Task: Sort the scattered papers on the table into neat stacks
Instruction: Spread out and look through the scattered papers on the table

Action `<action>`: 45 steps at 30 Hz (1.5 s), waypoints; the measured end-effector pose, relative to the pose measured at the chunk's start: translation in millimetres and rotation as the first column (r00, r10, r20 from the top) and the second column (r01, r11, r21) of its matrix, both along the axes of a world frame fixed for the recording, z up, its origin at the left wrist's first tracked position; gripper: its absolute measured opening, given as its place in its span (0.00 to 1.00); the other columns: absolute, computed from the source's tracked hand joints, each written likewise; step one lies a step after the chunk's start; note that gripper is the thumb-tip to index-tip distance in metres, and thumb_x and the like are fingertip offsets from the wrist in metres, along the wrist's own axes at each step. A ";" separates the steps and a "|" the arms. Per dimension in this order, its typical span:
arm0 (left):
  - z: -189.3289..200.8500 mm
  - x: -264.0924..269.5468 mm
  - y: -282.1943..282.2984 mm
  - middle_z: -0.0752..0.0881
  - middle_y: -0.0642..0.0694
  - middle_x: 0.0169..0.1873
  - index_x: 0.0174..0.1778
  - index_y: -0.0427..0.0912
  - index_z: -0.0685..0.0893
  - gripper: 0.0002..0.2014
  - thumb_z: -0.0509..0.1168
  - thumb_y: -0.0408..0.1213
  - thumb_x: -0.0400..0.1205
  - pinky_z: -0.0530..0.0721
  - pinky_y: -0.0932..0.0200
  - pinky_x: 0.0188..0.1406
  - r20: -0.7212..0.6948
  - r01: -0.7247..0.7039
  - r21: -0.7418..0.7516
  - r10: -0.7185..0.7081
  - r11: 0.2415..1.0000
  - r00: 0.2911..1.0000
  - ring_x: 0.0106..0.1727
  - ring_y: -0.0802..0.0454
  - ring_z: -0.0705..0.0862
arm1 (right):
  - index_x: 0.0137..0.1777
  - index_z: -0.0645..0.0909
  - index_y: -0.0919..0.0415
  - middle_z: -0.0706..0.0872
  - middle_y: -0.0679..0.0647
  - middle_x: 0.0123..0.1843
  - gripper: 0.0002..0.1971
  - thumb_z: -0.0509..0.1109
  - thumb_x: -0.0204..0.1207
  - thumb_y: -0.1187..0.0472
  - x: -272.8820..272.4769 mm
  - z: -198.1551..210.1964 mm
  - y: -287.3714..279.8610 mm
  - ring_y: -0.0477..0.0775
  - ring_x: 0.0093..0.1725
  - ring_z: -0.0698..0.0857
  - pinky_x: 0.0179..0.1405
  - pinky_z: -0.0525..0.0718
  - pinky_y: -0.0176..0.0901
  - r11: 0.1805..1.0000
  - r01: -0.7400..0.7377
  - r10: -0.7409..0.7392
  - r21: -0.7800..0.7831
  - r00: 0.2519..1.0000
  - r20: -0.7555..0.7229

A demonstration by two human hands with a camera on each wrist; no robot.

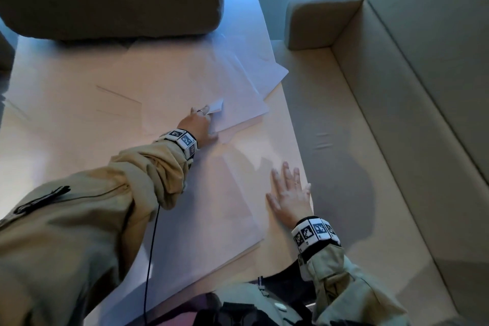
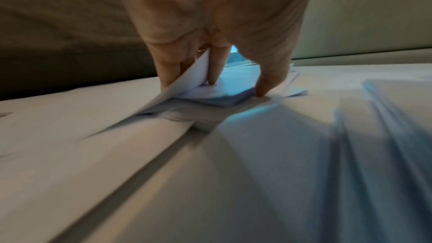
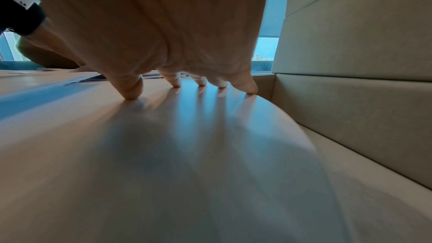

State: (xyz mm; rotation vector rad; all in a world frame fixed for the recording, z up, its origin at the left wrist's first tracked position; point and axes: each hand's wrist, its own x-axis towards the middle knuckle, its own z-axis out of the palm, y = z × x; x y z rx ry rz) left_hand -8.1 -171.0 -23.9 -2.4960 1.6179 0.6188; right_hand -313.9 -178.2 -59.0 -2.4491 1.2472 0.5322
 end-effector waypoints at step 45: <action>152.7 -41.6 132.1 0.88 0.52 0.36 0.44 0.38 0.89 0.07 0.76 0.35 0.73 0.74 0.78 0.32 -0.266 -0.188 -0.774 -0.042 0.605 0.963 0.34 0.56 0.84 | 0.48 0.88 0.56 0.86 0.40 0.43 0.08 0.75 0.71 0.67 120.5 170.6 -11.3 0.51 0.46 0.83 0.50 0.81 0.37 0.987 -0.055 0.152 -0.148 0.088 0.984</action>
